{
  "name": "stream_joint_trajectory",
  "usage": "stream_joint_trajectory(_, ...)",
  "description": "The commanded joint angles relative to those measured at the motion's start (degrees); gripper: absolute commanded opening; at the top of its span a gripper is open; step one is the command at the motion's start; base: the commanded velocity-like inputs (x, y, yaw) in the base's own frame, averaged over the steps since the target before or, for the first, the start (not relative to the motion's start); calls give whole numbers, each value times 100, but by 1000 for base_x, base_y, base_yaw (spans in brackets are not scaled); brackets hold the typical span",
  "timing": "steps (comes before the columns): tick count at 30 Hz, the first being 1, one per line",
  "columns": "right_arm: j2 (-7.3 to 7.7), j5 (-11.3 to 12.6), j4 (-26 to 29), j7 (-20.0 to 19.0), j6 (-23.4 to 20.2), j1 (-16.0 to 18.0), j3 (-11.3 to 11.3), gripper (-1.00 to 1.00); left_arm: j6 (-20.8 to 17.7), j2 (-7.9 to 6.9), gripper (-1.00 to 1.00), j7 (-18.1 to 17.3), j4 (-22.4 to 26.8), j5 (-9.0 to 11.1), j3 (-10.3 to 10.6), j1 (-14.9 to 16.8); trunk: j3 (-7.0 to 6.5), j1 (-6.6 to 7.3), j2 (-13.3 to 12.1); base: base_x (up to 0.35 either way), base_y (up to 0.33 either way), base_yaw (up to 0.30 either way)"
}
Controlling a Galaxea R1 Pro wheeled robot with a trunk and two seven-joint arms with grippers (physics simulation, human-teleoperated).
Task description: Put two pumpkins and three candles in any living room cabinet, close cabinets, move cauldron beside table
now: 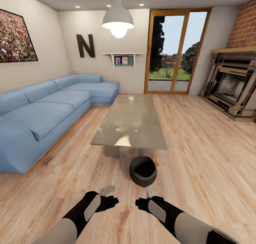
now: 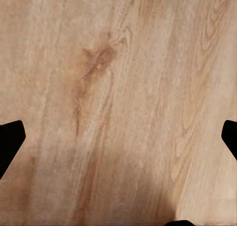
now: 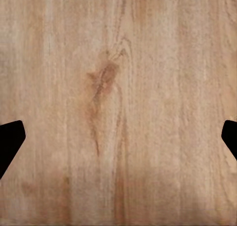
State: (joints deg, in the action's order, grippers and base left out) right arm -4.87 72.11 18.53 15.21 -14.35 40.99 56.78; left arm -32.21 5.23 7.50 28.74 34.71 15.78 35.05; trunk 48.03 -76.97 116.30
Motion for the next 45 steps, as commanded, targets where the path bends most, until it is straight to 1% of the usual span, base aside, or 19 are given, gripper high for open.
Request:
stream_joint_trajectory(1,3,31,10,37,-14,6,35,100,-14,-4,100,50,9,61,29,2,-16,27,-39,-312,35,-103)
stream_joint_trajectory(17,5,31,13,4,-15,6,32,100,-14,9,100,64,17,56,26,2,-390,378,-681,-325,3,-227)
stream_joint_trajectory(24,10,56,32,-19,11,-1,-9,100,-13,7,100,86,17,53,41,2,-556,532,-961,-334,0,-240)
stream_joint_trajectory(29,40,95,-35,-11,264,-19,-15,100,-13,-12,100,110,12,25,56,2,-676,642,-1162,-334,0,-237)
stream_joint_trajectory(33,128,118,-63,-40,1020,-66,-26,100,-13,-28,100,129,3,-14,68,2,-772,730,-1322,-333,0,-237)
stream_joint_trajectory(35,174,129,-104,-117,1298,-70,-26,100,-6,-28,100,139,-37,-18,82,2,-819,773,-1403,-333,0,-252)
stream_joint_trajectory(38,197,135,-202,-259,1445,-73,-27,100,28,-9,100,143,-69,-17,84,-2,-888,839,-1523,-334,0,-259)
stream_joint_trajectory(40,200,154,-387,-326,1499,-73,-27,100,55,-4,100,141,-114,-15,100,-6,-934,883,-1603,-335,0,-264)
stream_joint_trajectory(43,198,278,-771,-504,1561,-73,-27,100,113,-24,100,128,-334,-20,114,-28,-1002,949,-1723,-336,0,-265)
stream_joint_trajectory(45,201,438,-964,-708,1624,-78,-27,100,305,-23,100,93,-628,-24,120,-36,-1048,993,-1804,-336,0,-266)
